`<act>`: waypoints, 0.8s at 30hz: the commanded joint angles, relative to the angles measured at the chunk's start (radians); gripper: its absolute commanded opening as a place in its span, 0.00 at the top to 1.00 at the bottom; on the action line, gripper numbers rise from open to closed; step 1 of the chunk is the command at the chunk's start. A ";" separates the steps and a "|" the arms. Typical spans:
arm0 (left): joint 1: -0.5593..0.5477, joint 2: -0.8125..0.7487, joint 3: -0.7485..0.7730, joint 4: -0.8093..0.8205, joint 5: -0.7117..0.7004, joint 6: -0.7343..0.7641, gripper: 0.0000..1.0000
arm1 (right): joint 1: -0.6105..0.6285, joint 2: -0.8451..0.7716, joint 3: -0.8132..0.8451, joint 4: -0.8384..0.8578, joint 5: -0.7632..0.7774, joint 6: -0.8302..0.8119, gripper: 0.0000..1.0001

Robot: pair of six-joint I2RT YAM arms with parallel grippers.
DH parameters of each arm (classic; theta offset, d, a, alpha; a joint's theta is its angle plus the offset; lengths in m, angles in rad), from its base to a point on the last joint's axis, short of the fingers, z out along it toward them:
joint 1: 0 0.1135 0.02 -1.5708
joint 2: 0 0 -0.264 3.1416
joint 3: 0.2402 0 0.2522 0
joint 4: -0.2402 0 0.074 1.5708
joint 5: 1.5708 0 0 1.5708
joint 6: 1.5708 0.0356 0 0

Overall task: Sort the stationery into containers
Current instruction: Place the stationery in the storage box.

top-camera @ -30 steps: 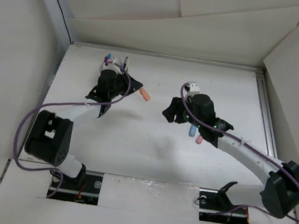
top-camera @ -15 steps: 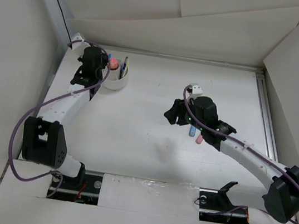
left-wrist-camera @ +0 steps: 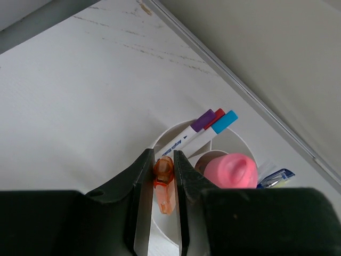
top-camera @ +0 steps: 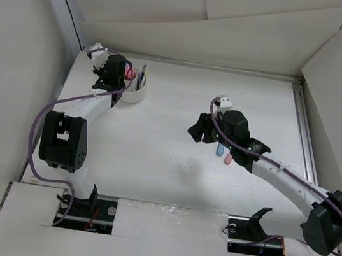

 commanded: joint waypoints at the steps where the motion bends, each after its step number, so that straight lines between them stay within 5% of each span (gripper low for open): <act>1: -0.003 0.030 0.046 0.044 -0.034 0.020 1.00 | 0.004 -0.007 -0.013 0.050 0.011 -0.001 0.40; 14: -0.044 0.093 0.035 0.089 -0.041 0.030 0.99 | -0.005 0.004 -0.013 0.059 0.052 -0.001 0.40; 21: -0.044 0.033 -0.014 0.119 -0.026 0.030 0.63 | -0.025 0.004 -0.032 0.059 0.155 0.018 0.40; 24: -0.044 -0.027 -0.048 0.145 0.000 0.030 0.59 | -0.079 0.004 -0.042 0.039 0.208 0.047 0.40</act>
